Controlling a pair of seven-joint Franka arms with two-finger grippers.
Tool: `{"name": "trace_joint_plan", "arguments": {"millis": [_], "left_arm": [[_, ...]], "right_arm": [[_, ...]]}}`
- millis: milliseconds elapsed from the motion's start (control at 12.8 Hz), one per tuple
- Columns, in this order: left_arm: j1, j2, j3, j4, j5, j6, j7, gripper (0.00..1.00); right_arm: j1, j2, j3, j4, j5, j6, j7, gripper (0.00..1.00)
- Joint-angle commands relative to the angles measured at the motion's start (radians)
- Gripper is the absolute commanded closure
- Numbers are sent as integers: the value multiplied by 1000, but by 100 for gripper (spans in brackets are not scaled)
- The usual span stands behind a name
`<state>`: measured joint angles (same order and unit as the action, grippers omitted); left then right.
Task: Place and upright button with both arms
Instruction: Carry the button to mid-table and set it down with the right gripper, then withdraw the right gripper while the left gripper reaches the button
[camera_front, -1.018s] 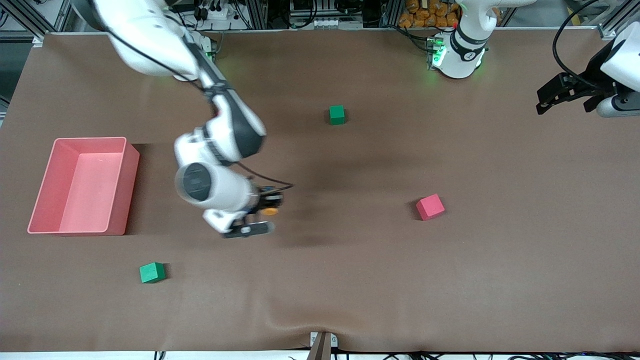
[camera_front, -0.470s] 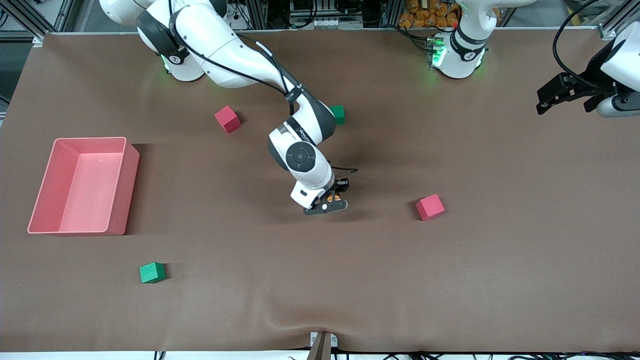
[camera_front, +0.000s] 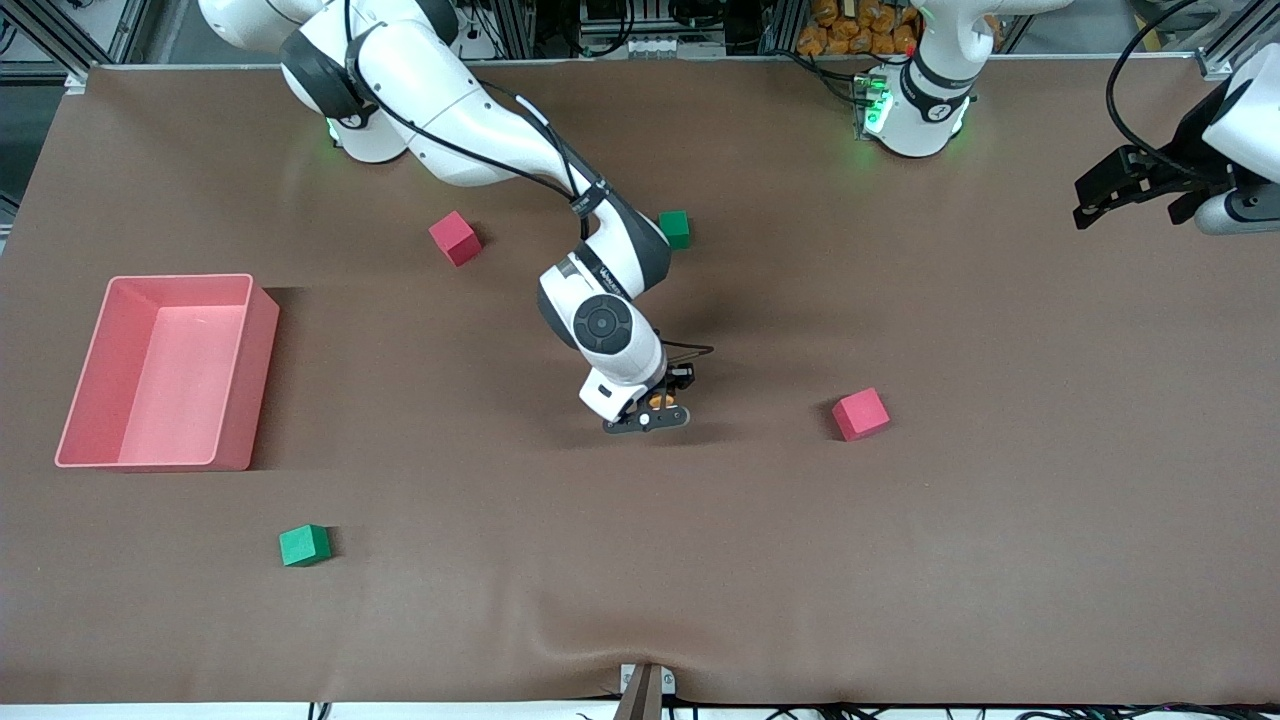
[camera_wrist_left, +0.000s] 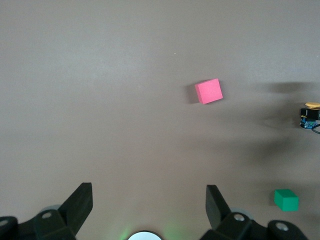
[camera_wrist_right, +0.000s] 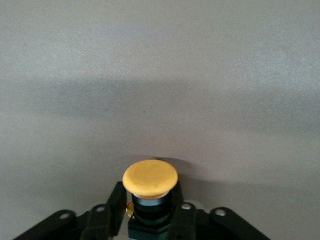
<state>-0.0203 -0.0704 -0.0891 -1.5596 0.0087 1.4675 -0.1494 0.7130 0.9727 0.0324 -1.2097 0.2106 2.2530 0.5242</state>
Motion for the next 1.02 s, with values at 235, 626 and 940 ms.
{"name": "trace_joint_plan", "arguments": {"millis": [235, 626, 940], "left_arm": [[-18, 4, -3, 10, -6, -13, 7, 0], [-134, 72, -3, 13, -4, -3, -4, 0], [-294, 168, -1, 20, 1, 25, -119, 0]], "right_arm": [[-55, -52, 1, 52, -13, -111, 31, 0], [-231, -176, 9, 105, -11, -311, 25, 0], [-381, -320, 4, 105, -13, -481, 20, 0]]}}
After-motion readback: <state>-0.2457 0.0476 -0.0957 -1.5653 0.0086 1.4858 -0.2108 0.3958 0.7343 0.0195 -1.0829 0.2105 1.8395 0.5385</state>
